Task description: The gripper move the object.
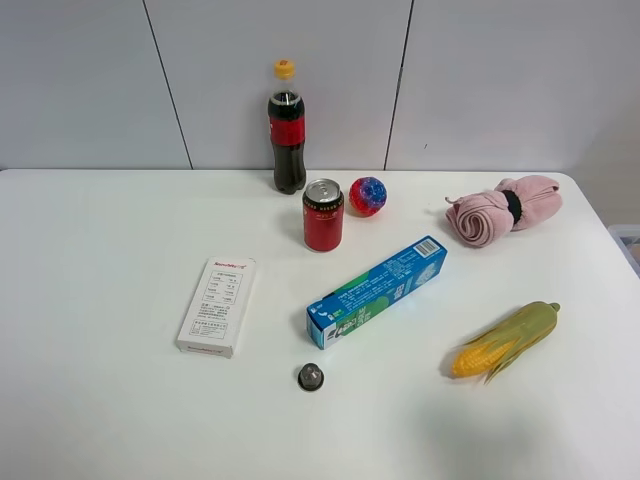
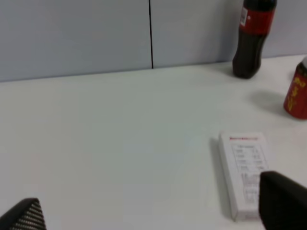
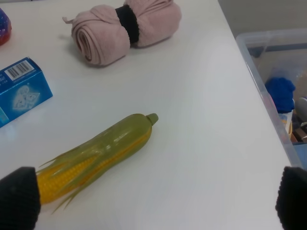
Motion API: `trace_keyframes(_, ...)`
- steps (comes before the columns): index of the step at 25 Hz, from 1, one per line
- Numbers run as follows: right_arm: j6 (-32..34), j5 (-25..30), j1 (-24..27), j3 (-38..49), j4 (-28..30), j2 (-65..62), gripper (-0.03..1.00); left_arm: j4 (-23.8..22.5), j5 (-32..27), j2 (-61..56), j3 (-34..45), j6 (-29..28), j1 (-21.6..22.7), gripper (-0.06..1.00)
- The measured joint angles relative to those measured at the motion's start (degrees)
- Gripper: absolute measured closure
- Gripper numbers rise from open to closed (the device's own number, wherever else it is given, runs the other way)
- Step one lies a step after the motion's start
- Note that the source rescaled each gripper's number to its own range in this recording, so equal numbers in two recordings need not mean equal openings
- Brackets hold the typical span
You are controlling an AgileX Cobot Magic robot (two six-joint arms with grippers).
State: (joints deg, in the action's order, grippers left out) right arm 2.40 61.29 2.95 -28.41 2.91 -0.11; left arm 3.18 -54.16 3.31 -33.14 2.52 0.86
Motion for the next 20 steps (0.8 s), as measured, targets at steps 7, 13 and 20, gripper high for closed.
trace_keyframes(7,0.0,0.0,0.0,0.0,0.0,0.0,-0.03,-1.8,-5.4,-3.5,3.3,0.0,0.0,0.14)
trace_keyframes(13,0.0,0.0,0.0,0.0,0.0,0.0,-0.03,-1.9,-6.0,-3.6,3.7,0.0,-0.1,0.14)
trace_keyframes(20,0.0,0.0,0.0,0.0,0.0,0.0,-0.03,-1.9,-6.0,-3.6,3.7,0.2,-0.1,0.14)
